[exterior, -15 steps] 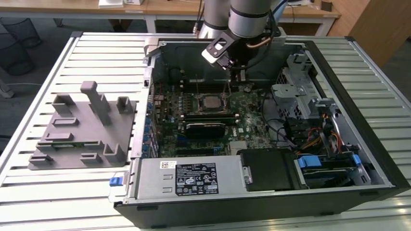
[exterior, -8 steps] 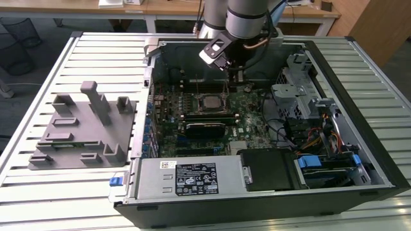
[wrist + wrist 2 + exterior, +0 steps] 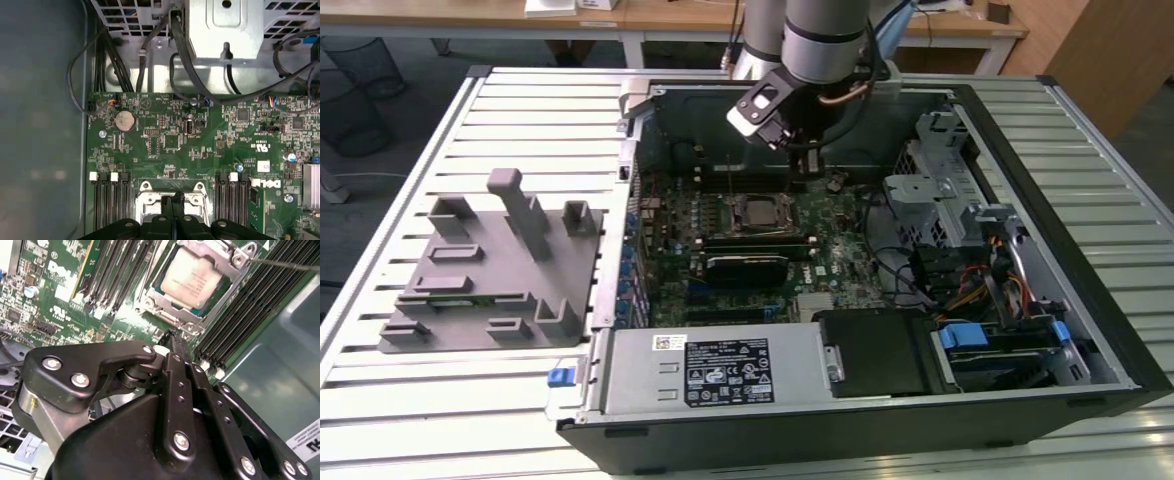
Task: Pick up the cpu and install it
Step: 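Close the cpu cover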
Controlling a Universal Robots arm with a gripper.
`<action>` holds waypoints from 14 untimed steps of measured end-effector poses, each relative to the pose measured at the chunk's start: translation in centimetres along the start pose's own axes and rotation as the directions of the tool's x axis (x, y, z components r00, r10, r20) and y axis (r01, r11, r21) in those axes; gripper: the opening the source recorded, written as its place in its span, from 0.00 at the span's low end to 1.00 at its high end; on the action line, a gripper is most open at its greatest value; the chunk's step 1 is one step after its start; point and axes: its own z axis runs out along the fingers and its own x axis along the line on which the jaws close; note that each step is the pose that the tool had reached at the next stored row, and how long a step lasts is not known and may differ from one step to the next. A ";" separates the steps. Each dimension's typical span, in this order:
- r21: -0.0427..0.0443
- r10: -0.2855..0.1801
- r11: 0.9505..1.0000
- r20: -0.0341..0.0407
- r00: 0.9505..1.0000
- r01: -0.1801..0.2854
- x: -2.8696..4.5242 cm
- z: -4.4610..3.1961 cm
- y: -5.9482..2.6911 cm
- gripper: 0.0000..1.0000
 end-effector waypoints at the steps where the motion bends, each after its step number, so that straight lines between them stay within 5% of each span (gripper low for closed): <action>1: 0.000 0.000 1.000 0.000 1.000 0.000 0.00 0.04 -0.13 0.11; 14: 0.000 0.000 1.000 0.000 1.000 0.000 -0.01 0.68 -2.59 0.11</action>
